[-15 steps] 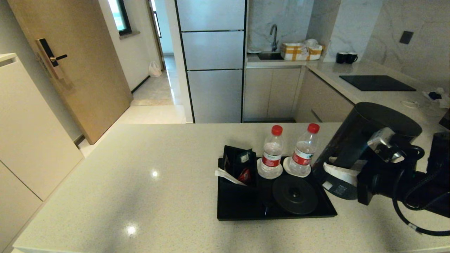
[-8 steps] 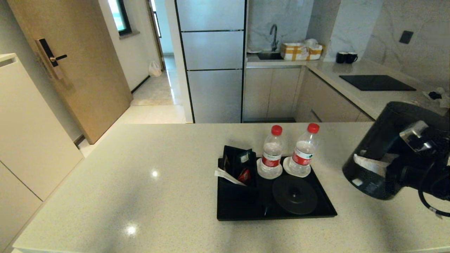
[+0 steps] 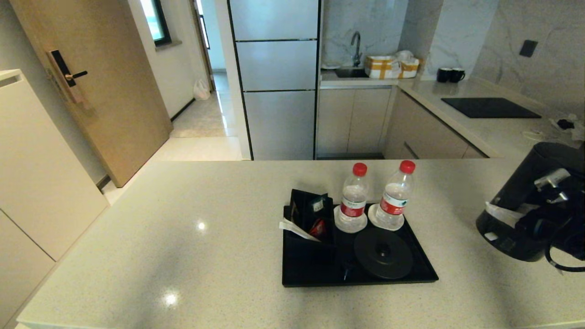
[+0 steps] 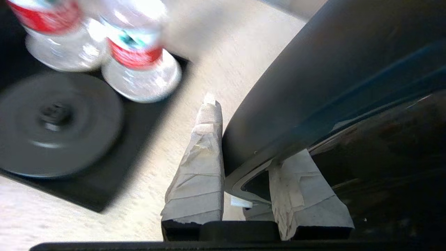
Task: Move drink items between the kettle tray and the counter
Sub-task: Place it on the right
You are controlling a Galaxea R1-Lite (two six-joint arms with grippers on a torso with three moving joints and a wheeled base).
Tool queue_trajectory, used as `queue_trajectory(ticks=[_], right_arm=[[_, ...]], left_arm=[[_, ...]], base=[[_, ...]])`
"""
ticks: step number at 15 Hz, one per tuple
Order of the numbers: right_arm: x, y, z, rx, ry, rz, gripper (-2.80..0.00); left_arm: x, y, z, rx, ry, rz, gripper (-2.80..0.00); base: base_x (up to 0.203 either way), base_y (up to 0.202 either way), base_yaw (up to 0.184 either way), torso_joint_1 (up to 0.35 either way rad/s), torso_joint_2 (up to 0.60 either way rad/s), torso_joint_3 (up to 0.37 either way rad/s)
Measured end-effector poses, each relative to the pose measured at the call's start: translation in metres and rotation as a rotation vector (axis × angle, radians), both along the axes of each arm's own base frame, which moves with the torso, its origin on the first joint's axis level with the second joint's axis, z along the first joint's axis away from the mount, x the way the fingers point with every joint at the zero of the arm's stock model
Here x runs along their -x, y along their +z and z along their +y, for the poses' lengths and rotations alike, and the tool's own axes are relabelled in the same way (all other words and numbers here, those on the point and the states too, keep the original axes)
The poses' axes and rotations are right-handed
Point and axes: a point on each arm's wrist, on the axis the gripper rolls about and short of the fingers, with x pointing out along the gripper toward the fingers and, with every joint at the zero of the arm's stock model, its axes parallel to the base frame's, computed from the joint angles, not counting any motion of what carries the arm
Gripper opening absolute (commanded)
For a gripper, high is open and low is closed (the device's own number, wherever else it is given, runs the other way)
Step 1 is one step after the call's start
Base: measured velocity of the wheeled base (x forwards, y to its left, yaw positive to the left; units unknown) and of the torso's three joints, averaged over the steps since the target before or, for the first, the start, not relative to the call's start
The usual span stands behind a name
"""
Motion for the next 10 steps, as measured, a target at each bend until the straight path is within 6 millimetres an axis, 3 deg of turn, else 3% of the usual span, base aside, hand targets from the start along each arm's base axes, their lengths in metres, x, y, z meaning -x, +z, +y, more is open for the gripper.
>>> queue_trajectory(ticks=[10], right_arm=[[-0.018,-0.06,-0.014,0.013,-0.073,0.011,-2.8]], left_arm=[[0.0,0.0,0.0,0.0,0.0,0.0,-2.8]], base=[[0.0,0.0,0.0,0.0,0.0,0.0]])
